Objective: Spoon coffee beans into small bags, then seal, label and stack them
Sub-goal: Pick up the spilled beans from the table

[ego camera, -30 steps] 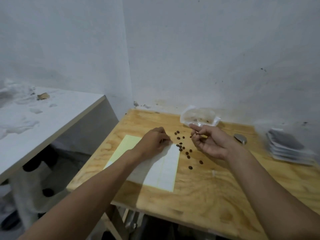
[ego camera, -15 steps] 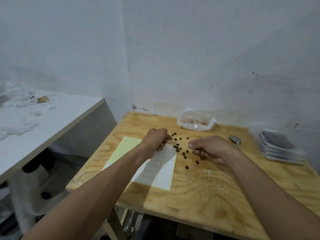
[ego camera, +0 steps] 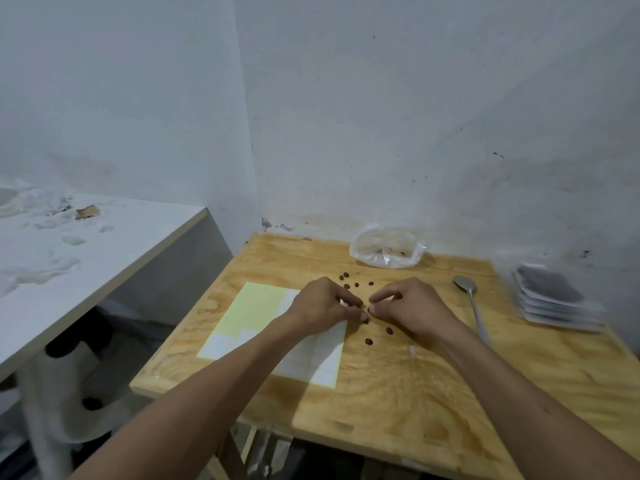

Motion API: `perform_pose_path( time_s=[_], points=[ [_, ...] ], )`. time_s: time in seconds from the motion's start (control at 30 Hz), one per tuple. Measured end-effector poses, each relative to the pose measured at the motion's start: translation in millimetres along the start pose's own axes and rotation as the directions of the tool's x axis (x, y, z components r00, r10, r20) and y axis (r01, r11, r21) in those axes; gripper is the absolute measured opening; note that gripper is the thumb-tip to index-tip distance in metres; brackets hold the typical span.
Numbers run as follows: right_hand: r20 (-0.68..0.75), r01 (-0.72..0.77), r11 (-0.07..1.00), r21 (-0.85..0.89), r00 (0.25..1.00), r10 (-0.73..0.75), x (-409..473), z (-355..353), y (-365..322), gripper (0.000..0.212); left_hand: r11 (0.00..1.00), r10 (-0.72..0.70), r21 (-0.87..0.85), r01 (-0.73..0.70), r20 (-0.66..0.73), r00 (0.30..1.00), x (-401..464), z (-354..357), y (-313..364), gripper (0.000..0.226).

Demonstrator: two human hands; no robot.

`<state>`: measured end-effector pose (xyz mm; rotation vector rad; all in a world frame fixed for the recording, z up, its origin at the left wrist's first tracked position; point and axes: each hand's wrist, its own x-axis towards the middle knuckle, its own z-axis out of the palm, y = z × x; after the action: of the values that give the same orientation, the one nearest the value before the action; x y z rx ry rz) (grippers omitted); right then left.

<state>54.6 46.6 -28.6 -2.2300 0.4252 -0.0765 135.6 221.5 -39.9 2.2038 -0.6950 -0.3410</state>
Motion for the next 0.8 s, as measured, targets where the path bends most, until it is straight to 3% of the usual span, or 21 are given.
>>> perform_pose_path(
  time_s=[0.17, 0.23, 0.3, 0.33, 0.4, 0.43, 0.5, 0.53, 0.57, 0.63, 0.7, 0.8],
  points=[
    [-0.001, 0.116, 0.982, -0.151, 0.993, -0.118, 4.7, 1.8, 2.0, 0.004, 0.998, 0.041, 0.042, -0.041, 0.008, 0.999, 4.4, 4.8, -3.2, 0.009],
    [-0.024, 0.090, 0.985, -0.147, 0.995, -0.095, 5.3, 1.6, -2.3, 0.021, 0.997, 0.050, 0.051, -0.051, 0.016, 0.999, 6.4, 4.8, -1.4, 0.009],
    [-0.030, -0.081, 0.984, 0.158, 0.996, 0.086, 7.8, -6.0, -7.5, 0.030, 0.997, -0.013, -0.075, 0.014, 0.024, 1.000, 6.6, 4.4, 3.7, 0.017],
    [0.039, -0.194, 0.900, 0.390, 0.980, 0.194, 10.0, -12.2, -10.0, 0.022, 0.974, -0.071, -0.212, 0.077, 0.037, 0.997, 6.5, 3.1, 8.2, 0.025],
    [0.196, -0.357, 0.618, 0.701, 0.929, 0.314, 13.1, -25.7, -13.0, 0.012, 0.835, -0.172, -0.508, 0.211, 0.121, 0.977, 8.2, 0.6, 18.8, 0.032],
    [0.213, -0.370, 0.543, 0.753, 0.919, 0.331, 14.6, -33.1, -11.6, 0.014, 0.722, -0.204, -0.636, 0.273, 0.181, 0.962, 9.2, -0.7, 24.5, 0.027],
    [0.145, -0.337, 0.571, 0.749, 0.923, 0.356, 15.1, -47.1, -8.5, 0.016, 0.492, -0.249, -0.790, 0.365, 0.274, 0.929, 13.2, -2.9, 34.3, 0.014],
    [0.065, -0.301, 0.664, 0.685, 0.932, 0.356, 13.4, -53.8, -6.2, 0.016, 0.436, -0.259, -0.813, 0.387, 0.298, 0.919, 15.4, -2.9, 37.0, 0.012],
    [-0.025, -0.261, 0.786, 0.560, 0.943, 0.331, 10.7, -59.6, -2.4, 0.017, 0.435, -0.268, -0.808, 0.398, 0.306, 0.914, 17.3, -1.9, 38.9, 0.013],
    [-0.181, -0.174, 0.965, 0.194, 0.961, 0.210, 7.1, -69.3, 9.7, 0.025, 0.593, -0.294, -0.708, 0.385, 0.255, 0.921, 17.5, 1.6, 41.7, 0.017],
    [-0.213, -0.112, 0.992, -0.064, 0.972, 0.096, 7.7, -73.1, 25.7, 0.019, 0.822, -0.297, -0.474, 0.315, 0.114, 0.948, 14.6, 7.4, 41.5, 0.025],
    [-0.193, -0.134, 0.958, -0.255, 0.978, 0.085, 7.4, -70.4, 42.1, 0.007, 0.961, -0.167, -0.224, 0.159, -0.014, 0.986, 15.4, 23.0, 36.8, 0.038]
  ],
)
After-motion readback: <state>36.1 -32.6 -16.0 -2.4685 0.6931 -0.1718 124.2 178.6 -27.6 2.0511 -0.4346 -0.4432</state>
